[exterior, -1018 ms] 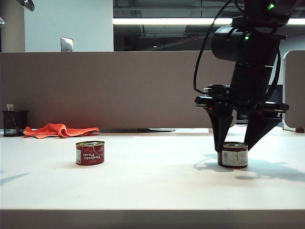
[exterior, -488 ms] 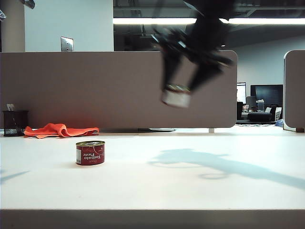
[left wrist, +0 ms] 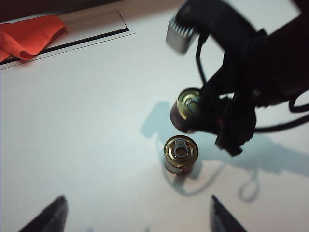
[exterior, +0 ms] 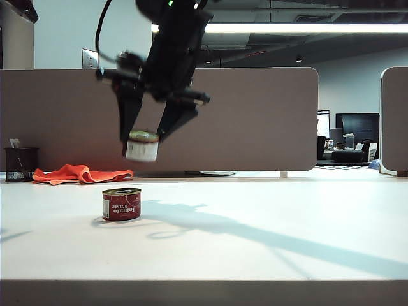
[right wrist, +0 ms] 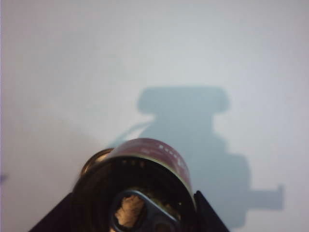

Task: Stack a can of tomatoes on the right onto the can of tomatoes on the left.

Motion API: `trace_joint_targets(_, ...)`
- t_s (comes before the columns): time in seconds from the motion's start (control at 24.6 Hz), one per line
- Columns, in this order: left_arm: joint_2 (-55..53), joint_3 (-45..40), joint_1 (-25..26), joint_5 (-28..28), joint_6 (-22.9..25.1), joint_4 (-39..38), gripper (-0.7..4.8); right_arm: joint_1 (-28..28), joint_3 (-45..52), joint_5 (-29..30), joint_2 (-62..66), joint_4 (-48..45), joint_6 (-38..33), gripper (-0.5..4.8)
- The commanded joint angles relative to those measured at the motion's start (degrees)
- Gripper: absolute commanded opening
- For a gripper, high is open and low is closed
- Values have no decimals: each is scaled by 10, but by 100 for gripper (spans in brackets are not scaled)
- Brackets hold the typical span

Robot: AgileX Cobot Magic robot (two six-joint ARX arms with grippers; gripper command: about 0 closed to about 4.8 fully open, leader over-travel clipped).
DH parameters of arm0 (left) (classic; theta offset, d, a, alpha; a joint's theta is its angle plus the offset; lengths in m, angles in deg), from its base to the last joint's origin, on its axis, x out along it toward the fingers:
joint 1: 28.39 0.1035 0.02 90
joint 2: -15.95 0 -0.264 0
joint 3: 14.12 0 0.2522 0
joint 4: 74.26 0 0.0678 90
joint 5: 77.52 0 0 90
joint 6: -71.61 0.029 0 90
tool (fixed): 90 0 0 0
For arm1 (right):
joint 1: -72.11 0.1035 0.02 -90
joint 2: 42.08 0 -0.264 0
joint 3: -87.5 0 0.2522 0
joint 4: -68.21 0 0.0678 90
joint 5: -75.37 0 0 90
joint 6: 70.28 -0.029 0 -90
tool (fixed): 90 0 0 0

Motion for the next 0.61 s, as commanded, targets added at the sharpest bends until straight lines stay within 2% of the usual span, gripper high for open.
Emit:
trace_joint_targets(0.04,2,2,0,-1,2,-1,372,12,-5,0,13,-8,15,233)
trace_joint_targets(0.45,2,2,0,-1,2,-2,372,21,-5,3,23,-13,17,235)
trace_joint_targets(0.53,2,2,0,-1,2,-2,372,21,-5,14,26,-13,16,272)
trace_joint_targets(0.61,2,2,0,-1,2,-2,372,21,-5,15,28,-20,16,276)
